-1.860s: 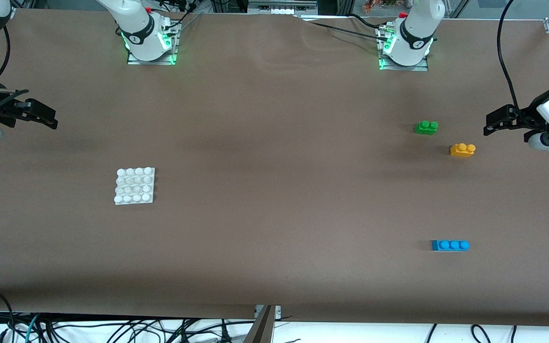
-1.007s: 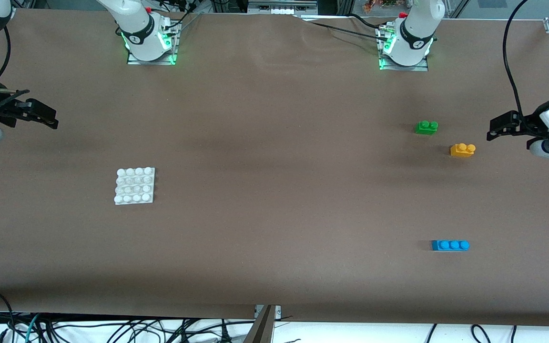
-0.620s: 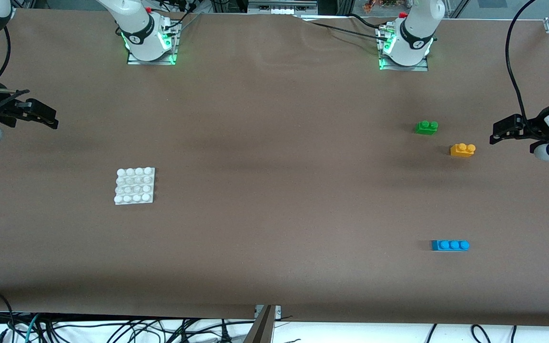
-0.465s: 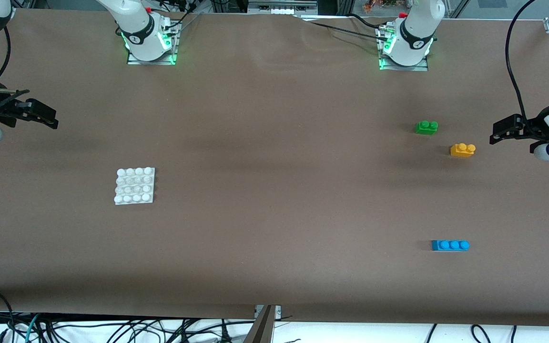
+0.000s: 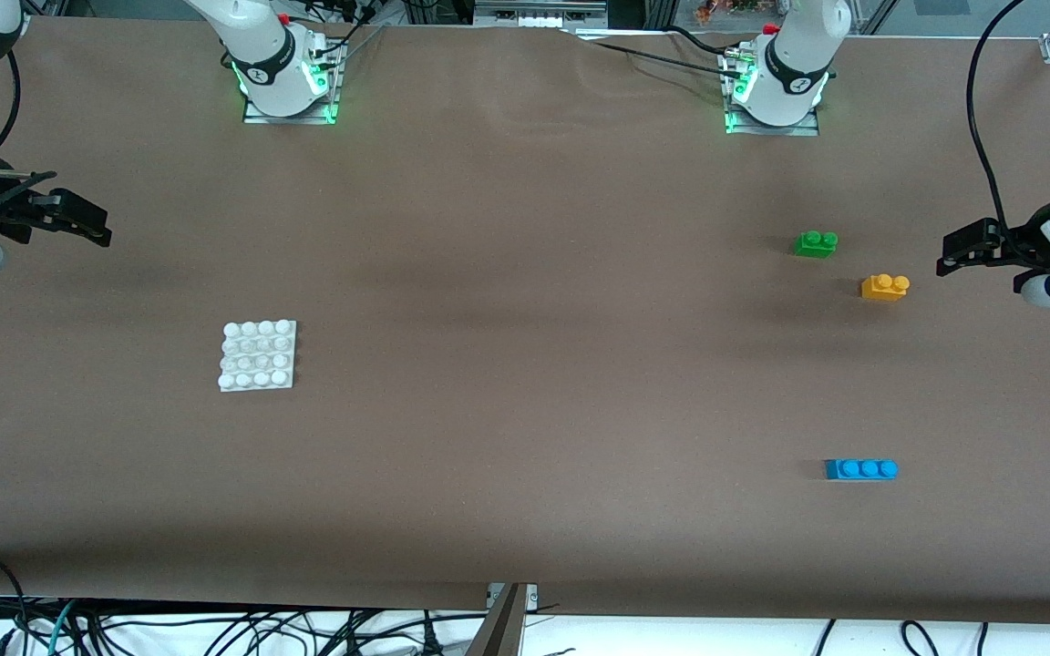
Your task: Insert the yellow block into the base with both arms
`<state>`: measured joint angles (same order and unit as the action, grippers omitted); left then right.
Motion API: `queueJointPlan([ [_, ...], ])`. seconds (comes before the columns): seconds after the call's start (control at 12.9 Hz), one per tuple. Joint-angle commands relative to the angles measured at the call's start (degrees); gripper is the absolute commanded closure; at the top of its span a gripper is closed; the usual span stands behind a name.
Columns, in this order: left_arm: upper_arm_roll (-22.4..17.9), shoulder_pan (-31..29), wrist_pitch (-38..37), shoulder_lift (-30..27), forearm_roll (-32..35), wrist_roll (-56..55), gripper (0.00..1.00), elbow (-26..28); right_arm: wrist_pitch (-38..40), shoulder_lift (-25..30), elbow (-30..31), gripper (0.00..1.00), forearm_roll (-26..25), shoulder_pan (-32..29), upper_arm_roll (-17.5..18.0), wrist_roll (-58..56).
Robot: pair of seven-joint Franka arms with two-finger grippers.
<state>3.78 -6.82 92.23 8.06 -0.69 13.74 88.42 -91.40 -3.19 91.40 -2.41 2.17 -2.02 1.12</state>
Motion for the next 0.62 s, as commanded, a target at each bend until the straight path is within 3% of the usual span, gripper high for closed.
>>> queueJointPlan([
  [0.0,-0.1,-0.1,-1.3,0.8,-0.3,1.1,0.0,-2.0,0.4,0.7,0.5,0.0,0.5,-0.2,0.1,-0.7],
  [0.54,-0.2,-0.3,-1.3,0.8,0.1,1.4,0.0,-2.0,0.7,0.7,0.5,0.0,0.5,-0.2,0.1,-0.7],
])
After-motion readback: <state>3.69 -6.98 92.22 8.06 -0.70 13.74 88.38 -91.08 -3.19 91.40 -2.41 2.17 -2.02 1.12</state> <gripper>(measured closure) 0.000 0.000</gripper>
